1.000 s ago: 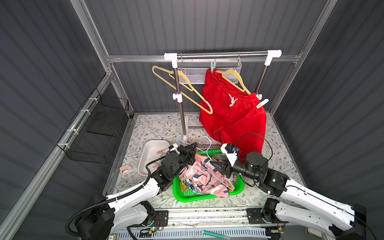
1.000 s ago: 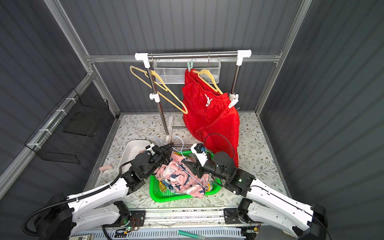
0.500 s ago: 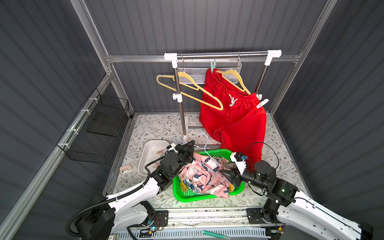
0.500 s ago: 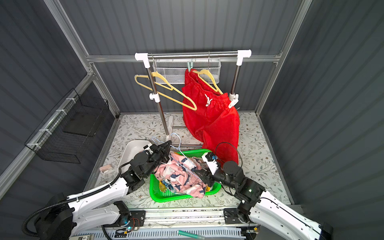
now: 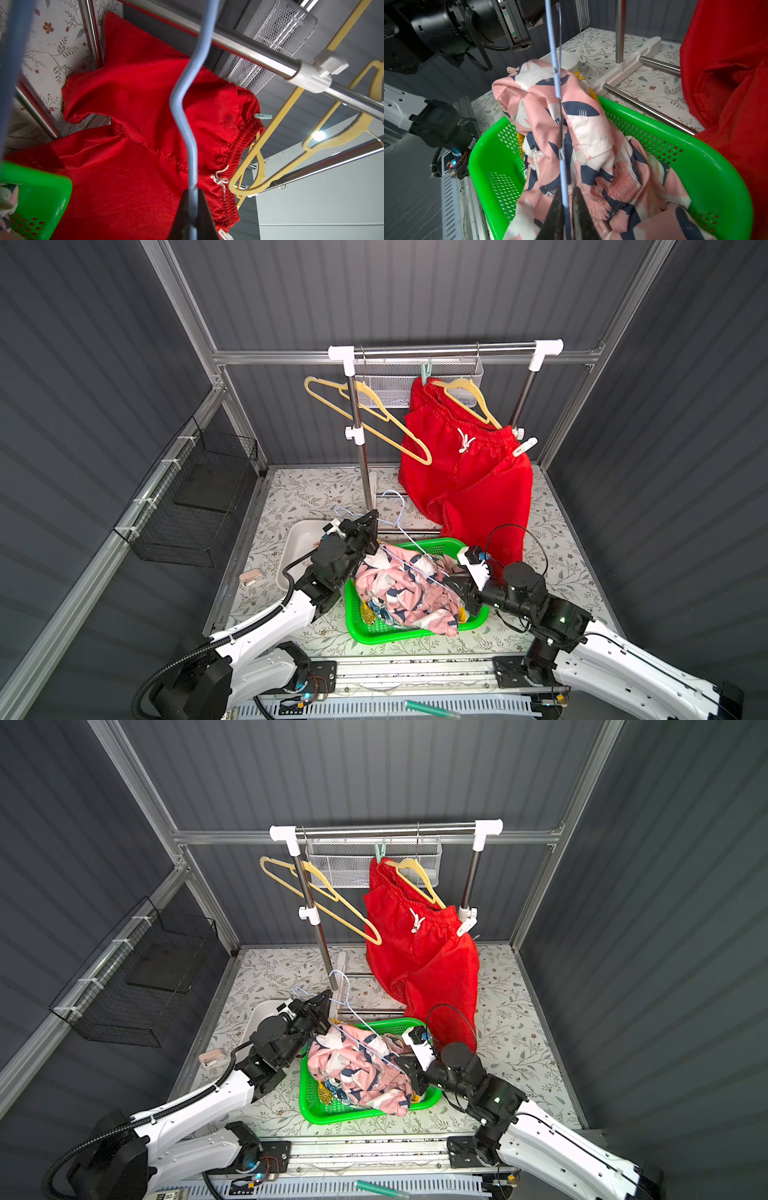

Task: Remove the clothespins securing shorts to the hanger
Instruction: Adjust the hanger.

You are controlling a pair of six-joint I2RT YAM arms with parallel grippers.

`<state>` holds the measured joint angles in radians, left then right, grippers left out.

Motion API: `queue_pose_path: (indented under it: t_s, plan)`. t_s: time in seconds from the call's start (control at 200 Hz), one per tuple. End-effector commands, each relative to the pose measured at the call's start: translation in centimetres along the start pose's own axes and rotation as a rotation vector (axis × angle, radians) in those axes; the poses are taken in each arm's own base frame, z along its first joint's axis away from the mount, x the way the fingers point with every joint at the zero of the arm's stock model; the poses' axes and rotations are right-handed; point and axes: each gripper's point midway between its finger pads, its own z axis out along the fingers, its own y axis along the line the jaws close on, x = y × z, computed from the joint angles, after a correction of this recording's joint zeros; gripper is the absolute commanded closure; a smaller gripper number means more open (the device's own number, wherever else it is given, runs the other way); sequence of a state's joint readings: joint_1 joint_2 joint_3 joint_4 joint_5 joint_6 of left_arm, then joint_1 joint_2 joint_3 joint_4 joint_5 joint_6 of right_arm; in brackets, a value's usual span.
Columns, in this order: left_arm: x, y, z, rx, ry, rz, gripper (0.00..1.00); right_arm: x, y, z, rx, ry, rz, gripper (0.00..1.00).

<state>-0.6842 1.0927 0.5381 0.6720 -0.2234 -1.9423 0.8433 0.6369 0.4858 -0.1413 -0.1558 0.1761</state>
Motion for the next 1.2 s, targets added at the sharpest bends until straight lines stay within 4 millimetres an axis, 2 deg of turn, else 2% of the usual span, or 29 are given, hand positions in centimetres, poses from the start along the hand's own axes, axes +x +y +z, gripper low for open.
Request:
queue_pose_path:
  t_s: [0.0, 0.195, 0.33, 0.44, 0.535, 0.645, 0.811, 0.826, 1.196]
  plan:
    - [0.9, -2.6, 0.0, 0.06, 0.034, -0.028, 1.0, -2.3, 0.1, -0.4, 0.01, -0.059, -0.028, 0.99]
    - [0.6, -2.9, 0.0, 0.056, 0.027, -0.013, 1.0, -4.4, 0.6, -1.6, 0.003, -0.125, -0.02, 1.0]
    - [0.9, -3.7, -0.1, 0.052, 0.031, 0.055, 0.6, -5.1, 0.1, -2.5, 0.045, -0.12, 0.0, 1.0]
    - [1.1, -4.6, -0.5, 0.012, 0.017, 0.17, 0.34, -5.7, -0.1, -3.5, 0.07, -0.131, 0.018, 1.0]
    - [1.3, -5.8, -1.2, -0.016, -0.002, 0.294, 0.17, -6.0, -0.4, -4.1, 0.097, -0.131, 0.027, 1.0]
    - [1.1, -7.1, -2.2, -0.034, -0.034, 0.404, 0.02, -5.5, -0.5, -4.2, 0.108, -0.083, 0.033, 1.0]
    - [0.8, -7.8, -3.3, -0.072, -0.063, 0.547, 0.0, -4.9, -0.8, -4.5, 0.127, -0.059, 0.047, 1.0]
    - [0.8, -7.8, -3.4, -0.078, -0.064, 0.557, 0.0, -4.4, -1.0, -4.5, 0.133, -0.036, 0.05, 1.0]
    - [1.0, -7.1, -2.9, -0.146, -0.038, 0.69, 0.0, -3.2, -2.8, -5.4, 0.249, 0.006, 0.109, 1.0]
